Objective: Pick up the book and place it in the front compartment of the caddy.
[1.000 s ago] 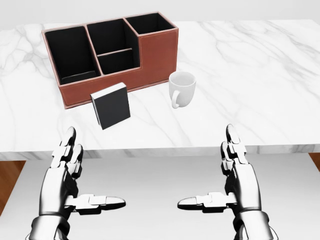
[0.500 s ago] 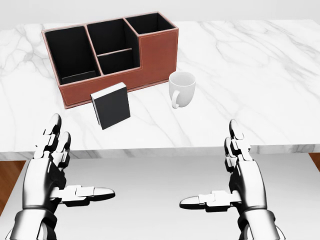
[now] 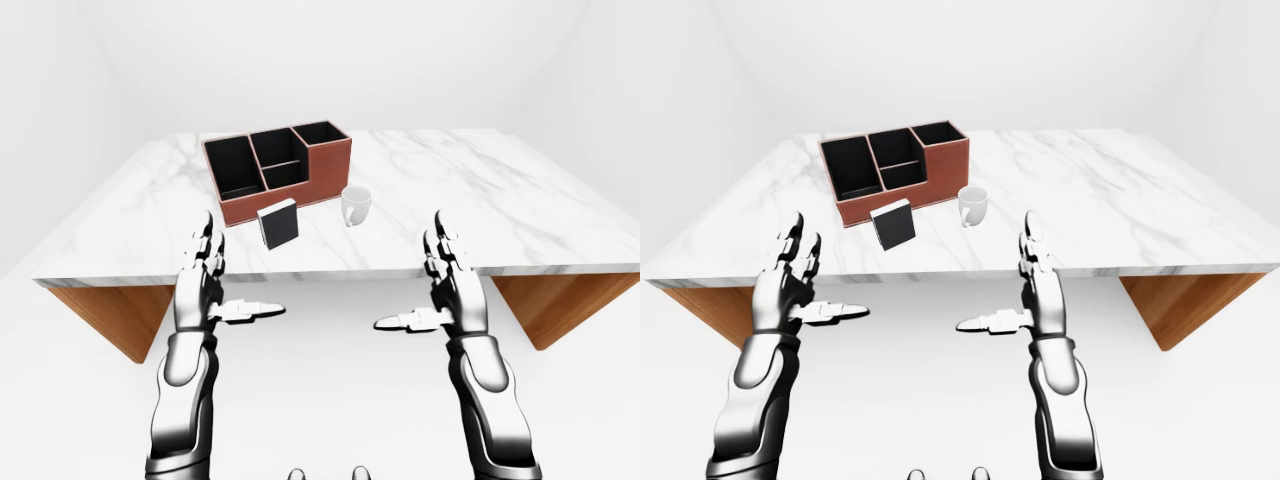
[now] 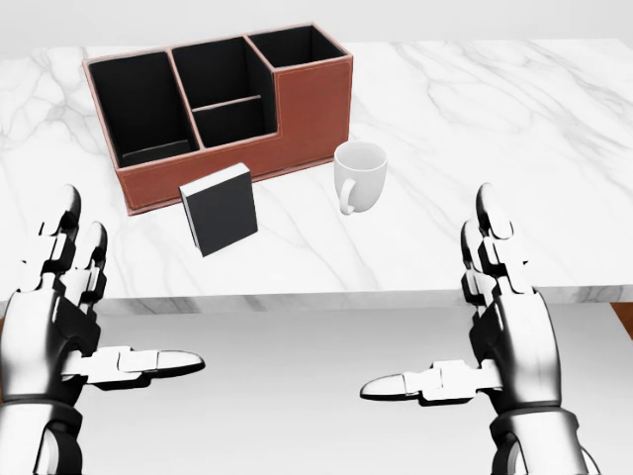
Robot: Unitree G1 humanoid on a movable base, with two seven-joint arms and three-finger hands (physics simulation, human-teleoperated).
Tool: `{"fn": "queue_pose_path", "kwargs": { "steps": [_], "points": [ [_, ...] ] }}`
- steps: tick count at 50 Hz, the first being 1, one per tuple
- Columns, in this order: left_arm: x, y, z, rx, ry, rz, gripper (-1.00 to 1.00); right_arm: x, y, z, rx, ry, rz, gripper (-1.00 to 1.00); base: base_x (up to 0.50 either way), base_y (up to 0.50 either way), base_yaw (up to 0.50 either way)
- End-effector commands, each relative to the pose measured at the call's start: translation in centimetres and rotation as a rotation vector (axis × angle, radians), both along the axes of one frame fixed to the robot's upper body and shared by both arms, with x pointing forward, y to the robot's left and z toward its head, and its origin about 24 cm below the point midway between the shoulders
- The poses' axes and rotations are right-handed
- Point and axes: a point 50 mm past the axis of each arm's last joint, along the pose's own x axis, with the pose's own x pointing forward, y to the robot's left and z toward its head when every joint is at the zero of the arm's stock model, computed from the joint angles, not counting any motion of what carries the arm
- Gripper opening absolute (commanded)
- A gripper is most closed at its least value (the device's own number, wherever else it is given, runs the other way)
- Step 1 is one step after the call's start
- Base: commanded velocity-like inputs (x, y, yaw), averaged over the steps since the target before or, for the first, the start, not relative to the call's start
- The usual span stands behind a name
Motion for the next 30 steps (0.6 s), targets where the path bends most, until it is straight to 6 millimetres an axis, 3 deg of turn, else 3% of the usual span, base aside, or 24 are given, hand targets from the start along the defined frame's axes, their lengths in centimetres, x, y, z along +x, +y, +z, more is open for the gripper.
{"fn": "queue_pose_path", "kwargs": {
  "steps": [1,5,10,30],
  "points": [
    [-0.4,0.7,2.1,0.015,-0.09,0.008,0.96,-0.7,-0.2,2.0,0.008,-0.09,0.011,1.0,0.0,0.0,0.0],
    [-0.4,0.7,2.3,0.013,-0.097,0.01,0.96,-0.9,-0.6,2.4,0.069,-0.112,0.016,1.0,0.0,0.11,0.0],
    [-0.8,0.6,2.9,0.018,-0.126,0.001,0.95,-0.9,-0.3,2.4,0.017,-0.109,0.016,1.0,0.0,0.36,0.0],
    [-0.8,0.8,3.2,0.018,-0.14,0.003,0.95,-1.1,-0.2,2.7,0.034,-0.123,0.024,1.0,0.0,0.0,0.0]
  ]
}}
